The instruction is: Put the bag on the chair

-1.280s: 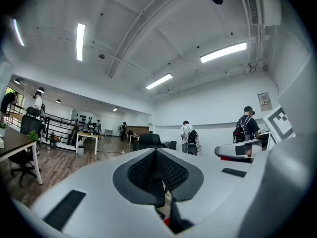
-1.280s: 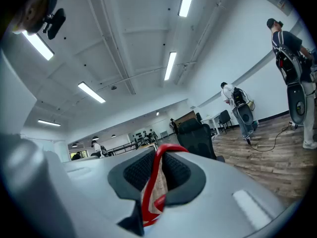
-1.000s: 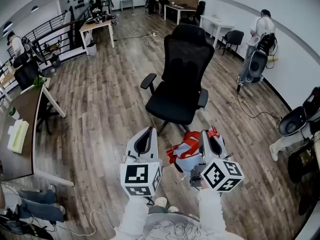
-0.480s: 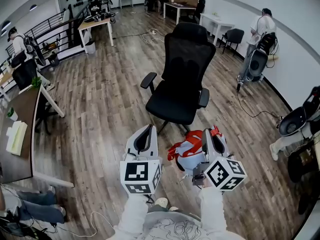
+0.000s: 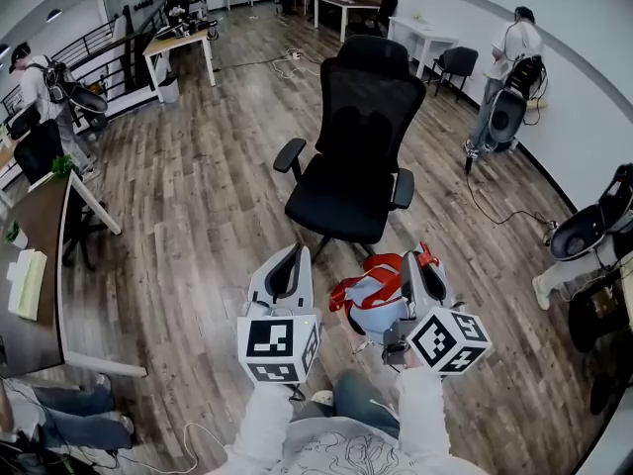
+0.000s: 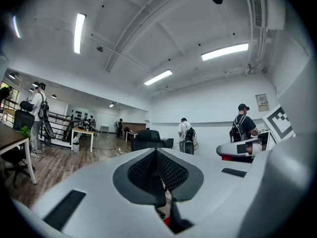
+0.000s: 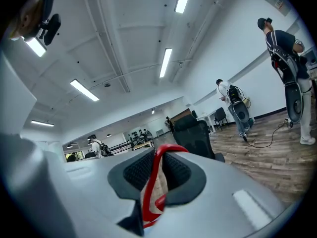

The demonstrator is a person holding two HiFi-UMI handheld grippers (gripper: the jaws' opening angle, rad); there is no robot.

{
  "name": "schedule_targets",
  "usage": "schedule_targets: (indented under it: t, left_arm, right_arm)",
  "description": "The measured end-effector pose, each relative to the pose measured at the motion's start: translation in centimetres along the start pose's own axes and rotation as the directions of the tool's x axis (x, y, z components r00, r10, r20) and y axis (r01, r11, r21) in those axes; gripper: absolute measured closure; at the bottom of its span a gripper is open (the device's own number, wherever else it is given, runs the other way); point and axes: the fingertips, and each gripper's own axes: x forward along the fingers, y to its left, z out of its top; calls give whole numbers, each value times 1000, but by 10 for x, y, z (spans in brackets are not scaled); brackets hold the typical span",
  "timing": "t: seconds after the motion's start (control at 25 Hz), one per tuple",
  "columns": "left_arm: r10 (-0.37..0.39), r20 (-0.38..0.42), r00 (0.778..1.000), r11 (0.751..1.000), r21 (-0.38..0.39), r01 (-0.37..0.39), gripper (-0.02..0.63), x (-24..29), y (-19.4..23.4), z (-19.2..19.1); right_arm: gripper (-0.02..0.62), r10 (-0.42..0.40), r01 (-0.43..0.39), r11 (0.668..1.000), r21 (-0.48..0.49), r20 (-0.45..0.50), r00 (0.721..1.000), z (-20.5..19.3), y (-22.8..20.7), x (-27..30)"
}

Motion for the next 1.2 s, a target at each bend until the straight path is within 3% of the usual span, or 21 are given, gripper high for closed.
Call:
schedule_targets:
  t: [0.44, 1.2]
  left_arm:
    - [40, -27, 999, 999, -9, -41, 601, 72, 34, -11]
    - [112, -2, 994, 994, 3, -112, 601, 302, 46, 20]
  right_arm:
    - [537, 23, -22, 999, 25, -39, 999, -5, -24, 79]
    - [537, 152, -153, 988, -5, -96, 984, 52, -113, 297]
